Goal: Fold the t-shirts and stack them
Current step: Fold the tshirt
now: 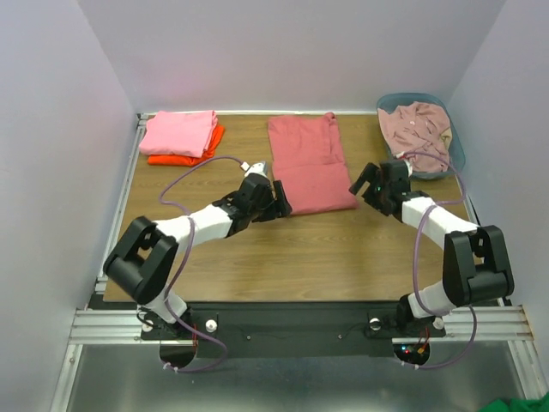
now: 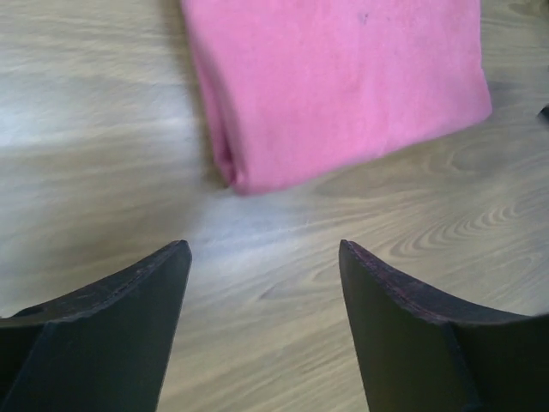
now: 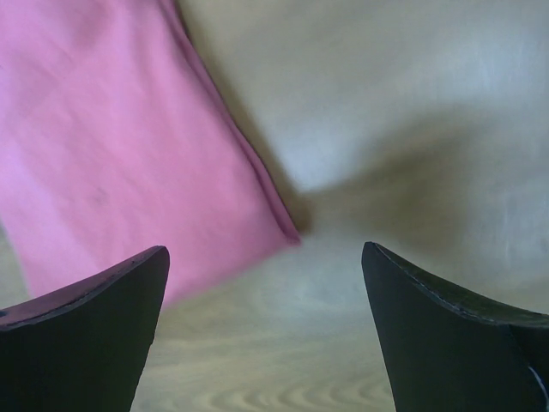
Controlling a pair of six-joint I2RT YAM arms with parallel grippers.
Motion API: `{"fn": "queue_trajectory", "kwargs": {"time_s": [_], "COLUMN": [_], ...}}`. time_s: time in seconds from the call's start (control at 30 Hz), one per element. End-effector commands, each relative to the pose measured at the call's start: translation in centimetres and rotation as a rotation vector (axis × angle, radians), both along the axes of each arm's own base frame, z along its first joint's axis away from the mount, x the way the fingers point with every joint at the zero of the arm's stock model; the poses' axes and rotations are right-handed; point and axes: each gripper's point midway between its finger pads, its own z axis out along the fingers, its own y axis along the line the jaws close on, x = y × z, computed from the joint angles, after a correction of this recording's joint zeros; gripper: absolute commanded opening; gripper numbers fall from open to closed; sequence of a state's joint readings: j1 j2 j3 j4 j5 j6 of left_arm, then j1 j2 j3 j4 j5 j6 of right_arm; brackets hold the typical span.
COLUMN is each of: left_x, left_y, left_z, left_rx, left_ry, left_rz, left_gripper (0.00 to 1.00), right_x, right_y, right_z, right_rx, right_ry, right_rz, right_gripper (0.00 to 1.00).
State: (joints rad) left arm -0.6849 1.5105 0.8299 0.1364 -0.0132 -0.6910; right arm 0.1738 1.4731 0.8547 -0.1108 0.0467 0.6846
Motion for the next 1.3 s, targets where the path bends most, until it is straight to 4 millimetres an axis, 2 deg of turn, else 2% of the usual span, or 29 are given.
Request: {"fn": "queue_trajectory", "kwargs": {"time_s": [0.0,0.1,0.23,0.27,0.33,0.47,0.5,0.57,0.6,0.67,0.7,0.77,0.8,0.87,0.93,0.97,1.0,1.03,1.07,1.1,1.13,1.17,1.2,1.23,1.27], "left_x": [1.7,2.8,2.9,3.0,3.1,3.3,3.4,3.3,3.3,3.7,3.8,3.4,3.2,2.3,0.4,-0.9,-2.3,-3.5,-5.7,-6.9,-8.0,-10.1,-11.0,-11.9,-12.6], "left_y": [-2.2,-2.8,-3.1,-2.9,-2.7,-2.4,-2.5,-2.5,-2.5,-2.0,-1.9,-2.0,-2.0,-2.4,-2.0,-2.8,-2.4,-2.8,-3.2,-3.3,-3.5,-3.7,-3.8,-3.8,-4.0], "left_z": [0.6,-0.3,-2.0,-2.6,-3.2,-4.3,-4.7,-5.3,-5.4,-5.8,-6.0,-6.2,-6.3,-6.0,-6.0,-5.9,-6.2,-6.2,-6.4,-6.6,-6.7,-6.6,-6.5,-6.4,-5.3], "left_rx": [-0.023,-0.004,0.025,0.039,0.049,0.070,0.075,0.084,0.087,0.108,0.116,0.113,0.109,0.091,0.090,0.083,0.089,0.084,0.091,0.096,0.092,0.077,0.067,0.055,0.018], "left_ry": [-0.011,0.005,0.046,0.057,0.068,0.091,0.098,0.109,0.112,0.105,0.107,0.115,0.119,0.101,0.098,0.091,0.099,0.104,0.106,0.113,0.119,0.138,0.144,0.155,0.153], "left_rz": [-0.063,-0.054,-0.058,-0.046,-0.029,-0.014,-0.014,-0.015,-0.015,0.012,0.015,0.003,0.000,-0.021,-0.033,-0.061,-0.068,-0.082,-0.112,-0.125,-0.135,-0.150,-0.156,-0.157,-0.142], "left_gripper": [0.72,0.61,0.60,0.58,0.52,0.44,0.37,0.33,0.29,0.03,0.00,0.00,0.00,0.00,0.00,0.00,0.00,0.00,0.00,0.00,0.00,0.00,0.00,0.00,0.00], "right_x": [-2.6,-3.3,-2.6,-2.5,-2.6,-1.7,-1.5,-1.1,-1.0,-0.9,-1.2,-2.1,-2.0,-3.5,-5.4,-6.2,-7.2,-9.1,-10.1,-11.1,-11.8,-13.5,-14.4,-16.4,-17.3], "right_y": [0.9,0.1,0.8,0.9,1.5,2.1,2.2,2.3,2.3,2.3,2.5,2.6,2.7,2.1,1.8,1.8,1.9,1.9,2.0,2.3,2.5,2.5,2.4,2.1,1.8], "right_z": [-1.8,-3.5,-4.0,-4.1,-5.1,-6.1,-6.3,-6.9,-7.1,-7.5,-7.7,-7.7,-7.0,-7.2,-6.7,-6.6,-6.7,-6.9,-7.0,-7.0,-6.1,-6.8,-6.9,-7.5,-7.1], "right_rx": [0.077,0.080,0.115,0.122,0.142,0.167,0.174,0.177,0.176,0.176,0.182,0.180,0.184,0.166,0.165,0.163,0.172,0.189,0.203,0.227,0.242,0.240,0.238,0.221,0.202], "right_ry": [0.049,0.095,0.093,0.095,0.119,0.119,0.122,0.130,0.132,0.138,0.144,0.147,0.129,0.131,0.115,0.113,0.118,0.134,0.141,0.146,0.124,0.159,0.178,0.249,0.233], "right_rz": [-0.002,-0.031,-0.003,0.000,0.016,0.030,0.029,0.025,0.023,0.021,0.034,0.059,0.061,0.054,0.059,0.072,0.082,0.094,0.095,0.107,0.117,0.136,0.149,0.149,0.163], "right_gripper": [0.99,0.93,0.84,0.78,0.73,0.69,0.66,0.65,0.56,0.39,0.15,0.05,0.04,0.04,0.04,0.04,0.04,0.04,0.04,0.04,0.04,0.03,0.03,0.03,0.03]}}
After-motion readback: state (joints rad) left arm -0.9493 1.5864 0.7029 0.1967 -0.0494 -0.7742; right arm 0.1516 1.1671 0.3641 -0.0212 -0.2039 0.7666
